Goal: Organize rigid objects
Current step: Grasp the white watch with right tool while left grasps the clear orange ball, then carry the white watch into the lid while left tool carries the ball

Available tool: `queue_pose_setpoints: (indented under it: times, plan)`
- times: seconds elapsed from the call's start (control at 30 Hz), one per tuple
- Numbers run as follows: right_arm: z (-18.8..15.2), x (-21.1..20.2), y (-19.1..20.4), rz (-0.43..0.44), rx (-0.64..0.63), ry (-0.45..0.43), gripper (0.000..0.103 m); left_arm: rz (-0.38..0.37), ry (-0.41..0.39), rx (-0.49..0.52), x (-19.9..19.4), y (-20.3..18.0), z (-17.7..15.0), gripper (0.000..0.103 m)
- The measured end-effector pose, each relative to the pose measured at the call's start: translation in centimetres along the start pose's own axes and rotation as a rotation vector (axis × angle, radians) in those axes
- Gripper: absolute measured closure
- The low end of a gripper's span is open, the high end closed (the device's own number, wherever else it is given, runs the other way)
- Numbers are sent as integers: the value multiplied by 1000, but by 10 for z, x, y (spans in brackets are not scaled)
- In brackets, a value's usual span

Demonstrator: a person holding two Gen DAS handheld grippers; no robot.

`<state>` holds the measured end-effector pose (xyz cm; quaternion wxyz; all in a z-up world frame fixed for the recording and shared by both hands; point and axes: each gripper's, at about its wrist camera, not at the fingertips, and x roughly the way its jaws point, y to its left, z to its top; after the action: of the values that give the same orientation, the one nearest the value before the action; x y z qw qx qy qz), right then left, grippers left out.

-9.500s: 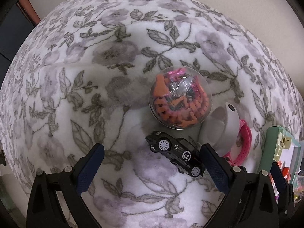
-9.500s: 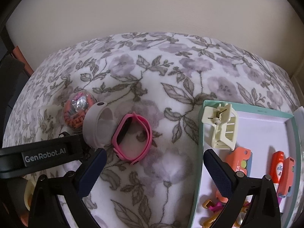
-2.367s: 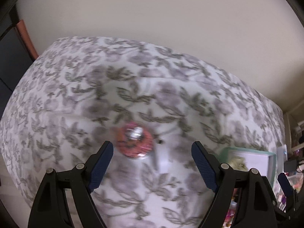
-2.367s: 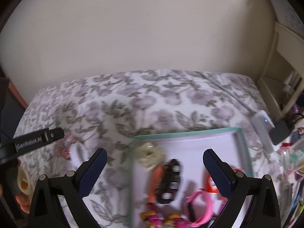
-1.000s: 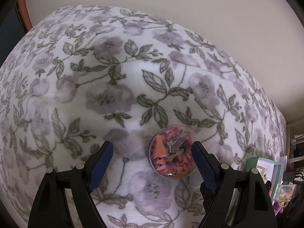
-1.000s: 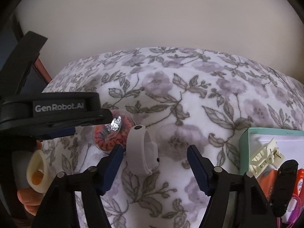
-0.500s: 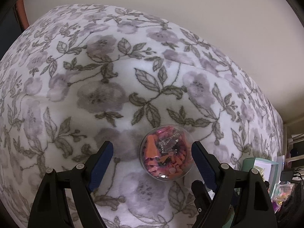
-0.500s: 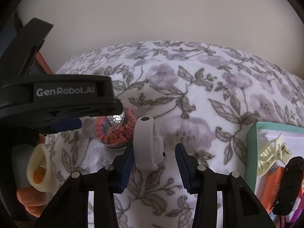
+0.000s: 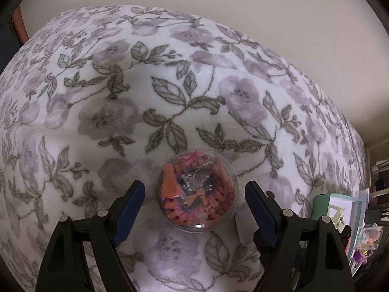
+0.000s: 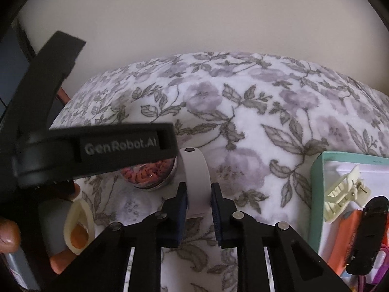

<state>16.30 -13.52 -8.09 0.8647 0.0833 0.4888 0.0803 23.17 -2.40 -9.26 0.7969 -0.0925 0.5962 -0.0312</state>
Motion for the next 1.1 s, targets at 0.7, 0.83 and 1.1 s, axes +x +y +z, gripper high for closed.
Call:
queue_pose_setpoints:
  times: [0.7, 0.83, 1.1]
  plan:
    - [3, -7, -7, -25, 10, -4, 83, 60, 1, 40, 4, -11, -2, 30]
    - [5, -12, -10, -34, 15, -14, 83, 56, -9, 32, -3, -10, -1, 30]
    - [10, -28, -20, -49, 32, -40, 83, 40, -54, 32, -29, -14, 0, 30]
